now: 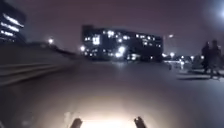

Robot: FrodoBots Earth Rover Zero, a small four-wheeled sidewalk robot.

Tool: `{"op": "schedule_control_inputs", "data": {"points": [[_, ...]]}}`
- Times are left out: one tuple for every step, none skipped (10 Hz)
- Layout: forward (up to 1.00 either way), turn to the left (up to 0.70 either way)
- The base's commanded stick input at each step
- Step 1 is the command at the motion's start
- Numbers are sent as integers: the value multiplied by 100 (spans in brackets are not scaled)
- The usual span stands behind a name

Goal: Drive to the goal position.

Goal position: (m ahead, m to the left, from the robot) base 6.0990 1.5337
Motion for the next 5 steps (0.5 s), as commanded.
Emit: {"op": "schedule_control_inputs", "data": {"points": [[100,0],[100,0],[100,0],[100,0],[100,0]]}}
